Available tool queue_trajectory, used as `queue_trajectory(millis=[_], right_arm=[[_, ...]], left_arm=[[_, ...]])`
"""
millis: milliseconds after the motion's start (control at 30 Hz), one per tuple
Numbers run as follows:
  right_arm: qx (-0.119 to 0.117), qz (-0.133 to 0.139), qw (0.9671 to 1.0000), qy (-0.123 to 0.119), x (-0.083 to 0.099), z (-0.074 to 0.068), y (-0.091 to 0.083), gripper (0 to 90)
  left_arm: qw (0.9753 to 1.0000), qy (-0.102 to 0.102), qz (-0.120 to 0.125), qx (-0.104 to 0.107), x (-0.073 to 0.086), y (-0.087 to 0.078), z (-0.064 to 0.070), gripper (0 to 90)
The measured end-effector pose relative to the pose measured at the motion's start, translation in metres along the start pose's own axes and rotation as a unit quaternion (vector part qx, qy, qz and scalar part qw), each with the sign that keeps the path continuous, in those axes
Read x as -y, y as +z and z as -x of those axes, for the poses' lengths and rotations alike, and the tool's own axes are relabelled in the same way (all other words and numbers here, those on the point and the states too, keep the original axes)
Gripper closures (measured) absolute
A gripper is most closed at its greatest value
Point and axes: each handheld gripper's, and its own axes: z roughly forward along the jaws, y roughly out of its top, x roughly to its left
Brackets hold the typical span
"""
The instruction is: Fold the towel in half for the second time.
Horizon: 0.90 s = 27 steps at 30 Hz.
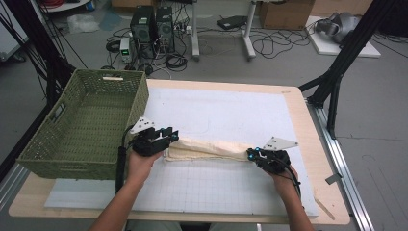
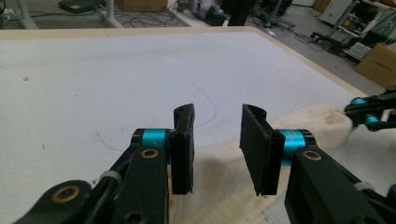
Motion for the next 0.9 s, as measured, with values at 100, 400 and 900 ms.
queue_trajectory(millis=[100,400,900], right_arm=[[0.001,0.000,1.0000,-0.002,0.000,0.000,0.000,84.7],[0.006,0.002,1.0000,0.006,0.002,0.001,0.000,82.4],[-0.007,0.101,0.9905,0.094,-0.009,0.015,-0.024,61.4]], left_arm=[[0.9999,-0.003,0.006,-0.009,-0.001,0.006,-0.002,65.1],[0.9973,0.021,-0.062,-0.031,0.022,0.015,-0.001,70.5],[0.9909,0.064,-0.102,-0.061,0.042,0.017,0.006,69.1]])
